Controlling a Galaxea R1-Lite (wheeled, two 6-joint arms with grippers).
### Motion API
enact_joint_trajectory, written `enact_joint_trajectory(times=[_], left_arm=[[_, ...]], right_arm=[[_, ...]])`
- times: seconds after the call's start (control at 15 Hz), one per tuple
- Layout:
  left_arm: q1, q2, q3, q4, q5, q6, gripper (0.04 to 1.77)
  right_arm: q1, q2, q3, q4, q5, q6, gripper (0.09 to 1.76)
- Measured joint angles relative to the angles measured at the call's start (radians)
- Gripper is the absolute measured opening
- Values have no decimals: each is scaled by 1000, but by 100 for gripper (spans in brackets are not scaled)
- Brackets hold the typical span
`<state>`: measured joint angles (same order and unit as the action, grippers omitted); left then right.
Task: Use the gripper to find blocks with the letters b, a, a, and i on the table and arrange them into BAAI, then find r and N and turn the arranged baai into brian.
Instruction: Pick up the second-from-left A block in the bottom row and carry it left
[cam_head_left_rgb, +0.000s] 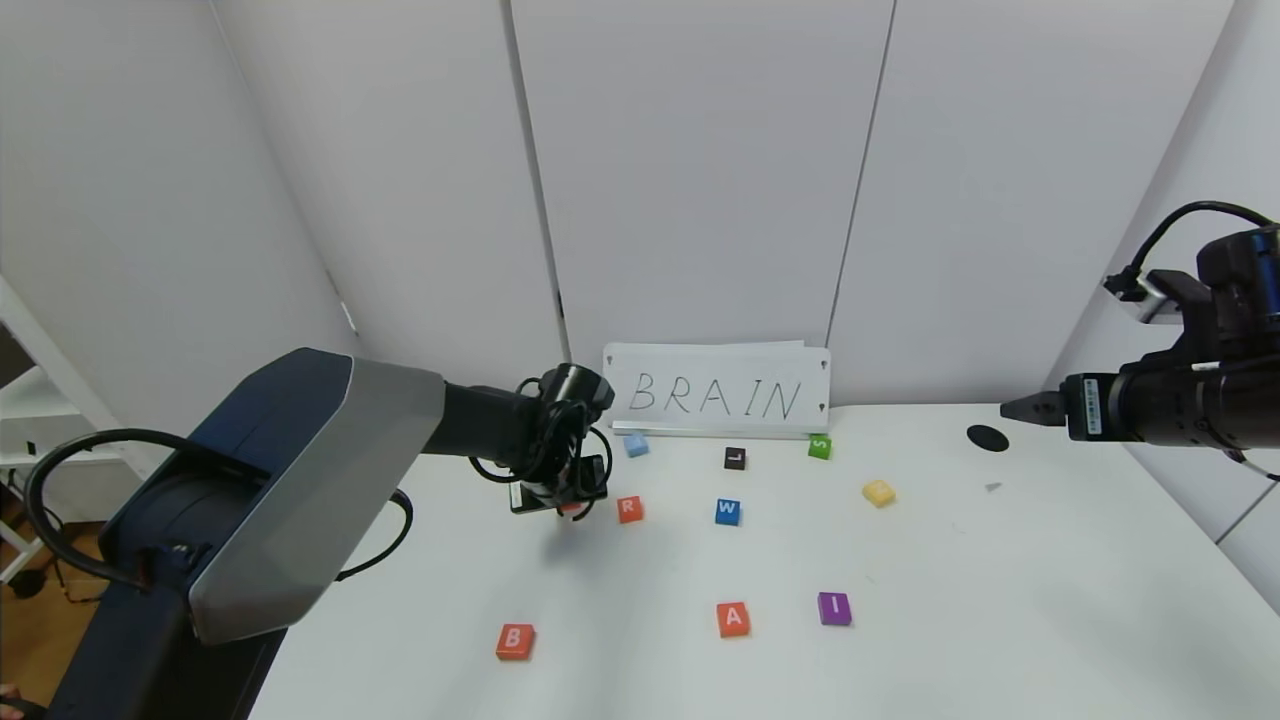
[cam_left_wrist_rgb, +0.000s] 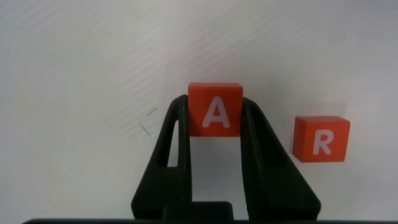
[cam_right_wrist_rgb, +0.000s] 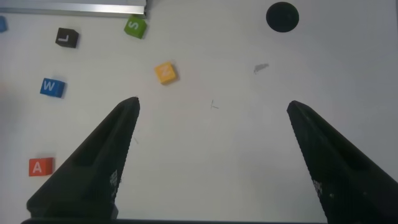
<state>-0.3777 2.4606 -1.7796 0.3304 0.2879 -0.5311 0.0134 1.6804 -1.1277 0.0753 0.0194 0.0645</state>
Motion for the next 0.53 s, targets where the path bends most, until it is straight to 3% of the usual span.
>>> enact_joint_trajectory(times=[0.53], left_arm=[[-1,10,-9,30,-5,-1,51]], right_arm=[[0,5,0,0,0,0,171]])
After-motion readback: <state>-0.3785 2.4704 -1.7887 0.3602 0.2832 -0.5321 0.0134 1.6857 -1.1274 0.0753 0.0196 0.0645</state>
